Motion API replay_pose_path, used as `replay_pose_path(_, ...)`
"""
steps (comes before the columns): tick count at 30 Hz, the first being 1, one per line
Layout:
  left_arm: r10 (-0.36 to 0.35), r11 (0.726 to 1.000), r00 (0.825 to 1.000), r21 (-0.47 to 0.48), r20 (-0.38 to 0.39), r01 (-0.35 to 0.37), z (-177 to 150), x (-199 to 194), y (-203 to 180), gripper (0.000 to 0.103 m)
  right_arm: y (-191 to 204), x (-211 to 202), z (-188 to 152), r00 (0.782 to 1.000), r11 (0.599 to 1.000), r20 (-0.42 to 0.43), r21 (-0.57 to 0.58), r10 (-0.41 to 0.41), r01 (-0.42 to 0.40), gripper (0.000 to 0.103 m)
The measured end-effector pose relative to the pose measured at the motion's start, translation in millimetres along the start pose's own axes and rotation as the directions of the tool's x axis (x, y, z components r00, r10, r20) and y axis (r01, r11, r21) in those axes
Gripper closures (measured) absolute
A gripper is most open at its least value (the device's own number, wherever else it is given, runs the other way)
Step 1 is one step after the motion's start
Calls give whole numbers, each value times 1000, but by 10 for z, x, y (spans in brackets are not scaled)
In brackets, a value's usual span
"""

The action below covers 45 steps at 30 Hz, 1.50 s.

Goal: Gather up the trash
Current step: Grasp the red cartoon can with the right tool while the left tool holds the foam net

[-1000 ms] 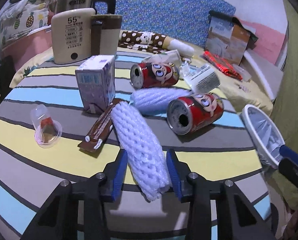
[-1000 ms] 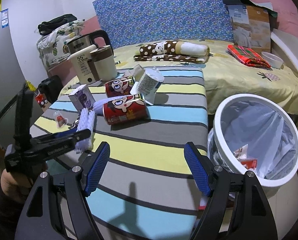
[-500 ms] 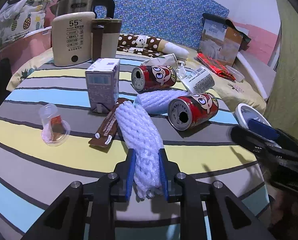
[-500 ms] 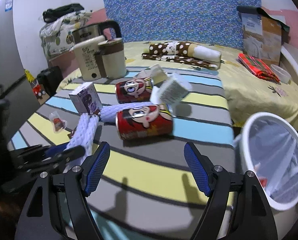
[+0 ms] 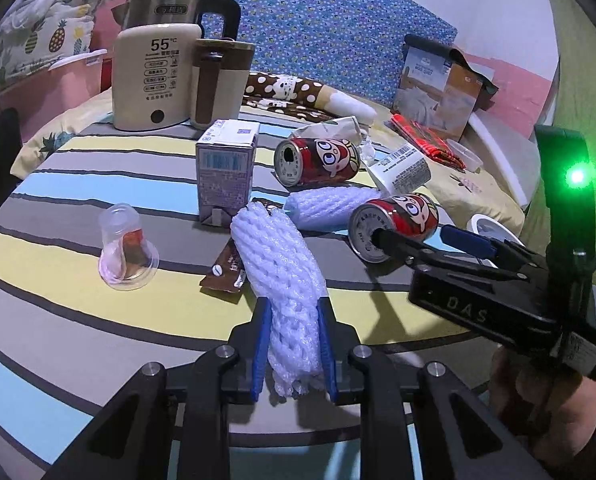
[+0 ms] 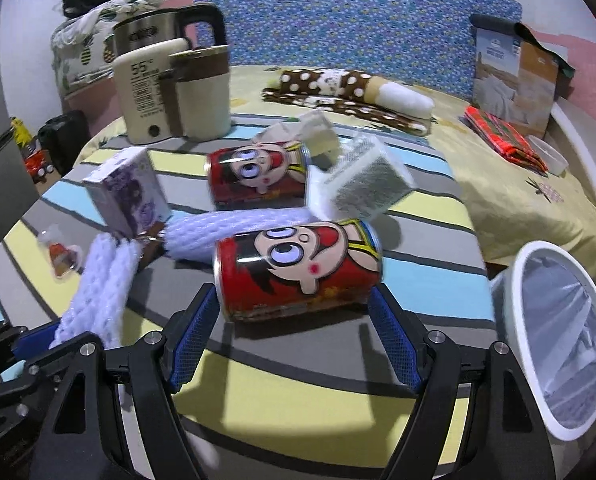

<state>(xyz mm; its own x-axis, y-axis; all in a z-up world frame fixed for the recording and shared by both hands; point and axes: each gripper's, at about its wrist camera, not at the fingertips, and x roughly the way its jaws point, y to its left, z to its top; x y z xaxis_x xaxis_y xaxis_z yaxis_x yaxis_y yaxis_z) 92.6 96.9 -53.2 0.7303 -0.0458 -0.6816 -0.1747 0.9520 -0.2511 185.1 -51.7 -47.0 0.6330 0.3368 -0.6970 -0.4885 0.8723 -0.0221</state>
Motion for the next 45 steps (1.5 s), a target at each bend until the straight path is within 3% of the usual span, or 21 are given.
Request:
replay_pose_path(13,-29,999,1000,35,-7,29,-23,31,-175,80,-806,-289,-288,992,980,-32,157,-122,126,26)
replay_pose_path(16,-29,999,1000,39,-10,30,-22,46,-179,80,-833,-392,-247,998,976,11,206,-67,63,26)
replay_pose_path(21,-30,999,999,42,-18,30,-17,75,-187,80,-597,-312,-104,998,984,59,178,12,-22,26)
replay_pose_path(28,-28,999,999,39,-24,29,-2,105,-154,80,-513,35,-22,1000,984,-5,176,5,-4,26)
replay_pose_path(32,-36,998,999,46,-22,37,10,122,-168,80,-567,29,-23,1000,980,-8,200,25,-23,48)
replay_pose_path(45,-70,993,997,96,-14,71,-8,32,-405,80,-735,-299,-261,996,971,6,224,87,-86,49)
